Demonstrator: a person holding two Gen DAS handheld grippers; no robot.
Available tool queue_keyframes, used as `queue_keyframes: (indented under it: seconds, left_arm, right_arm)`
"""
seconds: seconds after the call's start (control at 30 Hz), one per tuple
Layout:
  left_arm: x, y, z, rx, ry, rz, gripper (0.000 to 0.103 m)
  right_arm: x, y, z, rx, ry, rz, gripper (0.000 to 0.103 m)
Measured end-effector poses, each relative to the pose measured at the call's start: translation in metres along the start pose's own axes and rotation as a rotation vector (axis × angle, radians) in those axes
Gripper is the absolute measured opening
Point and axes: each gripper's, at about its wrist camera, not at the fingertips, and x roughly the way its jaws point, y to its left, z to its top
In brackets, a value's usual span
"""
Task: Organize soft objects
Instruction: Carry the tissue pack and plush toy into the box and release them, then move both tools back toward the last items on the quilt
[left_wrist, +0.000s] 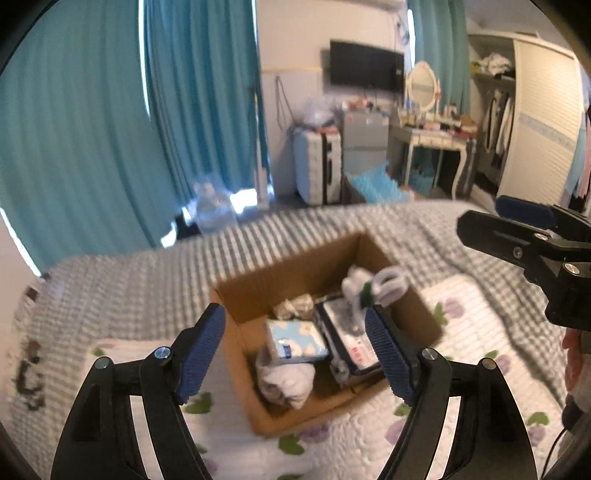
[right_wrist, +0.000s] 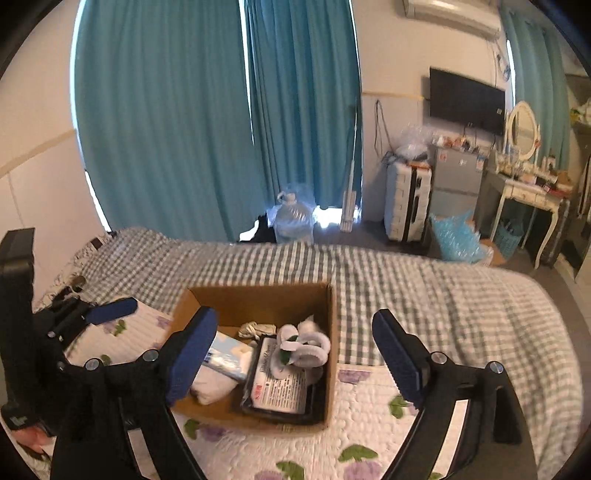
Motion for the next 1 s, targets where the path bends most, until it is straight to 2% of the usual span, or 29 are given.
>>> queue_keyframes:
  seconds: [0.23, 0.3, 0.47, 0.6, 0.73, 1.0]
  left_arm:
    - [-0.144, 0.012, 0.008, -0.001, -0.222, 0.075, 0.079]
    - [-0.171, 0.019, 0.003, -0.016, -0.246, 0.079, 0.092]
    - [-0.216, 0.033, -0.023, -0.059, -0.292, 0.098, 0.092]
    - [-0.219, 0.038, -0.055, -0.061, -0.270, 0.112, 0.092]
    - [-0.195, 0.034, -0.093, -0.072, -0.203, 0.118, 0.092]
    - [-0.125, 0.013, -0.162, -0.097, -0.052, 0.121, 0.092]
  right_arm:
    - [-0.127, 0.026, 0.024, -0.048, -0.097, -0.027, 0.092]
    - [-0.163, 0.035, 0.023, -0.063, -0.129, -0.033, 0.094]
    - [-0.221, 0.054, 0.011, -0.054, -0.168, 0.000, 0.102]
    - [-0.236, 0.070, -0.008, -0.076, -0.166, 0.030, 0.102]
    - [-0.229, 0.088, -0.040, -0.137, -0.157, 0.002, 0.102]
    - [-0.157, 0.088, -0.117, -0.143, -0.048, 0.063, 0.102]
